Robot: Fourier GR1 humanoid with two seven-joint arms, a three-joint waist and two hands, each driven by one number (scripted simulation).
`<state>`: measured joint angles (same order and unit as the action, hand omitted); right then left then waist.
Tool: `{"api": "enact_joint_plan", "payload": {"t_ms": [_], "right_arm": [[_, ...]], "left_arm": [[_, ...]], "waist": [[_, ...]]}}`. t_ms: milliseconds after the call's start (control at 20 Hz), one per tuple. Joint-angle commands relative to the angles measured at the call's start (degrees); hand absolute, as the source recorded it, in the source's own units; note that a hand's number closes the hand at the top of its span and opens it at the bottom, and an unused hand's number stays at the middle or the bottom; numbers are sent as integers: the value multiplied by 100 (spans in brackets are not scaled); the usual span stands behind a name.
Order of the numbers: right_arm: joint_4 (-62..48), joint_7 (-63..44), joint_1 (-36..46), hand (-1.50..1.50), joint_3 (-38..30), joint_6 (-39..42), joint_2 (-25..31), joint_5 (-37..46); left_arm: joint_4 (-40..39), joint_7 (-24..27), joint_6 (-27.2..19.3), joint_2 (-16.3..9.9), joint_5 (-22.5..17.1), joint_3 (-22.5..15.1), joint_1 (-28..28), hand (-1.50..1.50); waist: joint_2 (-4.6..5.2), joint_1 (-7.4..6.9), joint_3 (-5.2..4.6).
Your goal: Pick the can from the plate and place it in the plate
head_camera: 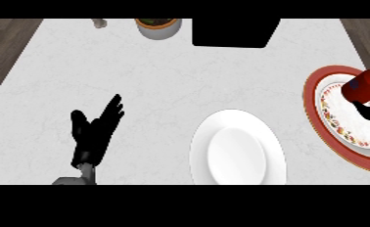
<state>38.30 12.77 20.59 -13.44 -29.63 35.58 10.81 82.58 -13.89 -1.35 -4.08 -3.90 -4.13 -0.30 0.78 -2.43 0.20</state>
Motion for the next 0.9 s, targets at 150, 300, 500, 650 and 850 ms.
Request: {"api": "enact_joint_plan", "payload": {"t_ms": [150,300,500,650,850], "right_arm": [[-1575,1130,952,-150,-307,1033,48,-265],[-1676,2060,811,-150,-739,992,-189,-652],[-1737,2422,1155,-150,-1387,1218,-66,-1258],[-2080,2863,827,-150,-1740,1757,162,-1572],[-2413,2723,686,-150,-1886,2799,673,-1765]], "left_arm": [[-266,198,17,-15,2,126,-173,0],[-281,119,-82,152,-1,60,-216,0],[-118,146,152,-19,-113,94,27,0],[43,26,-150,114,140,-53,26,0],[-151,-45,99,-59,-130,209,-60,0]], "waist": [[5,10,8],[28,25,23],[14,3,19],[-14,94,12],[-29,134,2]]}}
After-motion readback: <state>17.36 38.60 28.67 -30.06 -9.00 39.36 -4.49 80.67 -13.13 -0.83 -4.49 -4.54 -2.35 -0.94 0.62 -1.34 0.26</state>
